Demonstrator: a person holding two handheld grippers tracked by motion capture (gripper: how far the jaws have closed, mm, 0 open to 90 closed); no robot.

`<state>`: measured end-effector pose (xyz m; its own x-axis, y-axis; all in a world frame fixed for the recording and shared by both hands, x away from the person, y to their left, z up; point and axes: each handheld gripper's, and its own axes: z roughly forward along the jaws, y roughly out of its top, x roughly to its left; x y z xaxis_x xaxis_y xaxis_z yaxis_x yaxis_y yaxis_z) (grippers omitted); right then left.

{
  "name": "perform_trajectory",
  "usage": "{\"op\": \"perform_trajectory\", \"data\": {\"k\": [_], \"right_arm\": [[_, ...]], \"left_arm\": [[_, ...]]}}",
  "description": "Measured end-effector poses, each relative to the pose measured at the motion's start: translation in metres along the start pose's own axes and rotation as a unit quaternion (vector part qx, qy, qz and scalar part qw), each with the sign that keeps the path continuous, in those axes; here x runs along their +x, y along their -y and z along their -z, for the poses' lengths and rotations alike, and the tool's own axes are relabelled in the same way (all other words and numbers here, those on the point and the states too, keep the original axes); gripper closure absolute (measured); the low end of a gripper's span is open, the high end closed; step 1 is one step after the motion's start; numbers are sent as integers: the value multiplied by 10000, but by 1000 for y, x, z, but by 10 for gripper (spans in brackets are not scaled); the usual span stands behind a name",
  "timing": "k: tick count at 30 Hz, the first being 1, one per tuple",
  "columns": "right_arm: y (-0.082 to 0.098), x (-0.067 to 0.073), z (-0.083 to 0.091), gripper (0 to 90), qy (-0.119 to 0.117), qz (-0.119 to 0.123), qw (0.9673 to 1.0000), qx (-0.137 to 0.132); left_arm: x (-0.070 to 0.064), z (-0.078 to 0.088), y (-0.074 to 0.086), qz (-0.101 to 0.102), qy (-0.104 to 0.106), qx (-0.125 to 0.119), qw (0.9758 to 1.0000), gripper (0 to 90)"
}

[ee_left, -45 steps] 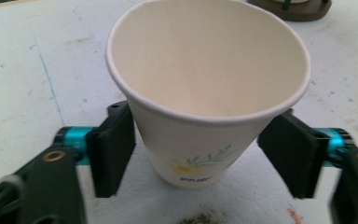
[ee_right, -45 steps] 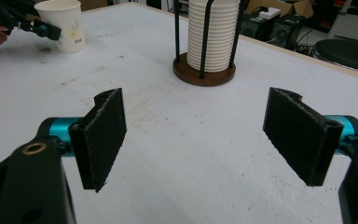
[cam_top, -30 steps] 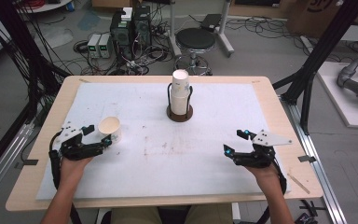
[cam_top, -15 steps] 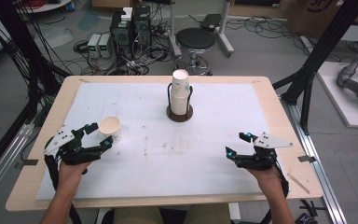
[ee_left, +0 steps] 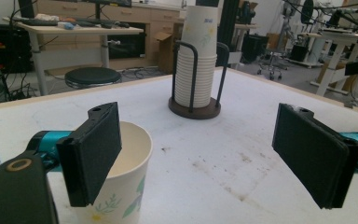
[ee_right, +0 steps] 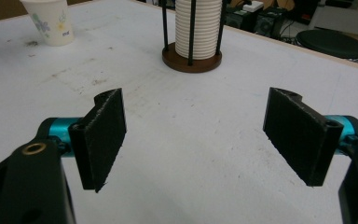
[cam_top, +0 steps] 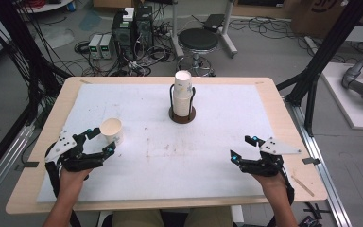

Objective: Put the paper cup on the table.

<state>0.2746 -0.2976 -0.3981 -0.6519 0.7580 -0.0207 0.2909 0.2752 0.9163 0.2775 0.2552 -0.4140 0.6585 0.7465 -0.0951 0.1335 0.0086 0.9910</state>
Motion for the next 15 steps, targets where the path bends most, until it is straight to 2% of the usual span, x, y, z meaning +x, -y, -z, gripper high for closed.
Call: {"op": "perform_trajectory", "data": {"k": [15], "right_arm": [[1, -1, 1, 217, 42, -27, 10000, -48]], "left_arm": [[1, -1, 0, 5, -42, -46, 10000, 158]]}}
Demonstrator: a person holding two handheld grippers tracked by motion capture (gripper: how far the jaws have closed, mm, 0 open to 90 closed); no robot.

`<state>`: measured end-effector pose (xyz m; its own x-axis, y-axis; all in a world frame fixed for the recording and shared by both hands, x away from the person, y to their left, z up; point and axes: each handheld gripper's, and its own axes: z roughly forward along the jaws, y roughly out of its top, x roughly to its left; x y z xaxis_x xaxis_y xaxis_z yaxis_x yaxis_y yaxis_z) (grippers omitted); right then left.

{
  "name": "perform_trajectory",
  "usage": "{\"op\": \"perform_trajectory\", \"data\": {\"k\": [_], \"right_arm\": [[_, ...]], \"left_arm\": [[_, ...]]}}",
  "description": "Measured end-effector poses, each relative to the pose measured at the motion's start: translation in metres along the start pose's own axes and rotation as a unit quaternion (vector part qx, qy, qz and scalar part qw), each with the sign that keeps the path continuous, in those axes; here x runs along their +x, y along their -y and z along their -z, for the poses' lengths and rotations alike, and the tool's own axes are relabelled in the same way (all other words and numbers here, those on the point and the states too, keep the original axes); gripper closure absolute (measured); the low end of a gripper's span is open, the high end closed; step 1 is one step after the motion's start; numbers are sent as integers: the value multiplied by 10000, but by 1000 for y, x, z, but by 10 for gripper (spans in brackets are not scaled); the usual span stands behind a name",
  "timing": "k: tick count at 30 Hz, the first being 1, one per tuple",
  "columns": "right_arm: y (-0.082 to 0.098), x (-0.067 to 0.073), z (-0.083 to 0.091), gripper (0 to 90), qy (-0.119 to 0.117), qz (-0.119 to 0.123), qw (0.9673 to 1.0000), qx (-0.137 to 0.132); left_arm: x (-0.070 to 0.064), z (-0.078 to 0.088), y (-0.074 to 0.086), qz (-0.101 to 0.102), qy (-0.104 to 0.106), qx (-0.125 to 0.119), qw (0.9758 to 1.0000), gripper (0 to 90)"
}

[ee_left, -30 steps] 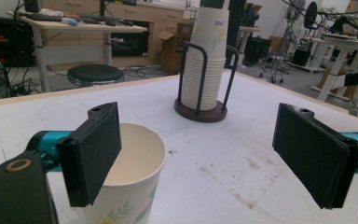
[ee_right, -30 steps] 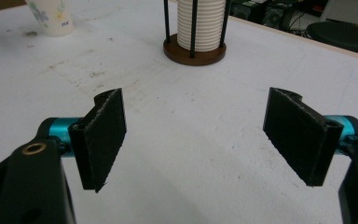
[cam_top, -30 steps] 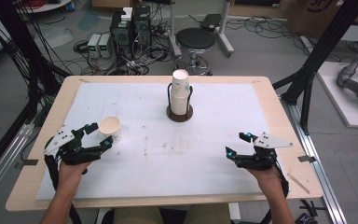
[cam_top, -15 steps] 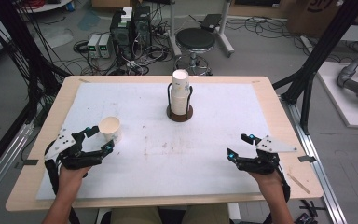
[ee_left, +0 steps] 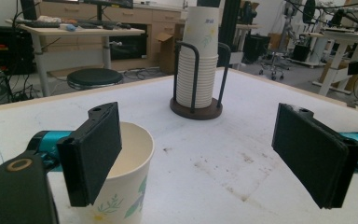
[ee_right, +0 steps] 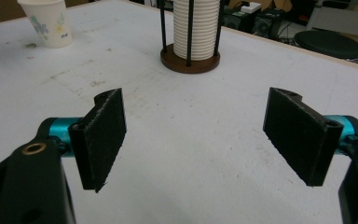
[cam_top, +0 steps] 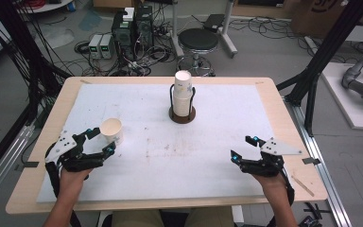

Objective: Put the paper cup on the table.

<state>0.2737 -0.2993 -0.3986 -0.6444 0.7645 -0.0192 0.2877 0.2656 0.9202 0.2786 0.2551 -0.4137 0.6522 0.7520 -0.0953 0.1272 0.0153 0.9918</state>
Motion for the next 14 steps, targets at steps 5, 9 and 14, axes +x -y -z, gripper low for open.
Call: {"op": "perform_trajectory", "data": {"k": [5, 9, 14], "right_arm": [[0, 1, 0, 217, -2, -17, 10000, -17], [0, 1, 0, 217, 6, 2, 10000, -36], [0, 0, 0, 217, 6, 7, 10000, -56]], "left_arm": [[0, 0, 0, -1, -16, 2, 10000, 158], [1, 1, 0, 4, -32, -10, 10000, 157], [2, 2, 0, 24, -66, -31, 10000, 158]]}}
